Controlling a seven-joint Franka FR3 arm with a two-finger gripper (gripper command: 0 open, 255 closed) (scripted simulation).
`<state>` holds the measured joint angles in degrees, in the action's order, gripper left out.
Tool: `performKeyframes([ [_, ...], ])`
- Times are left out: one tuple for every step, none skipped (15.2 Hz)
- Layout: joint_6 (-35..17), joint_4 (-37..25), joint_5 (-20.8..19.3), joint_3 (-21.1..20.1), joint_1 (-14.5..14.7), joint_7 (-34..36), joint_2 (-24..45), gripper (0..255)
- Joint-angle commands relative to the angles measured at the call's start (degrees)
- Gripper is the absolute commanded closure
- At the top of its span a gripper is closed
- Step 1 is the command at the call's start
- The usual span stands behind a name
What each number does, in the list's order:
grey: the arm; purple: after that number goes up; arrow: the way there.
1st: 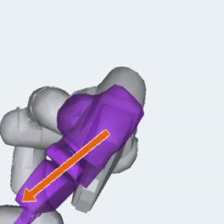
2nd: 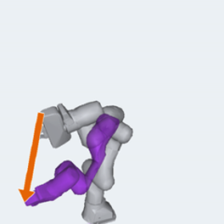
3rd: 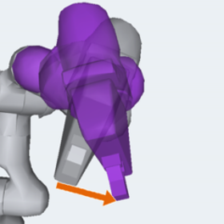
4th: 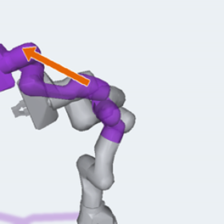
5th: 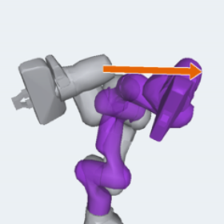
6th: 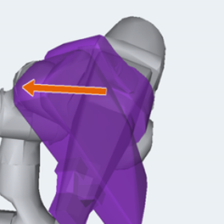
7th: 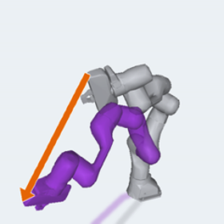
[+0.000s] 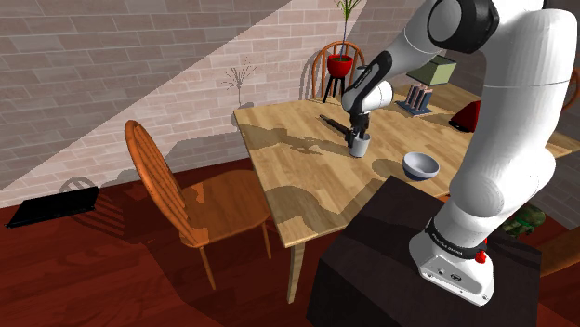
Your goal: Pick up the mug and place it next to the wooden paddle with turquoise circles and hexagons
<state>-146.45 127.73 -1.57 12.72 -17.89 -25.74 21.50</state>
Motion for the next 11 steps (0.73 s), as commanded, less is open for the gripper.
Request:
performKeyframes([
  [1.7, 0.0, -0.4, 0.2, 0.3, 0.3, -1.6, 0],
  [3.4, -0.1, -0.8, 0.4, 0.6, 0.5, -3.2, 0],
  [5.1, -0.3, -1.1, 0.6, 0.9, 0.8, -4.8, 0],
  [6.4, -0.5, -1.4, 0.7, 1.1, 1.0, -5.9, 0],
  [6.4, -0.5, -1.4, 0.7, 1.1, 1.0, -5.9, 0],
  [6.4, -0.5, -1.4, 0.7, 1.1, 1.0, -5.9, 0],
  [6.4, -0.5, -1.4, 0.7, 1.1, 1.0, -5.9, 0],
  [6.4, -0.5, -1.4, 0.7, 1.1, 1.0, -5.9, 0],
  [6.4, -0.5, -1.4, 0.7, 1.1, 1.0, -5.9, 0],
  [6.4, -0.5, -1.4, 0.7, 1.1, 1.0, -5.9, 0],
  [6.4, -0.5, -1.4, 0.7, 1.1, 1.0, -5.9, 0],
])
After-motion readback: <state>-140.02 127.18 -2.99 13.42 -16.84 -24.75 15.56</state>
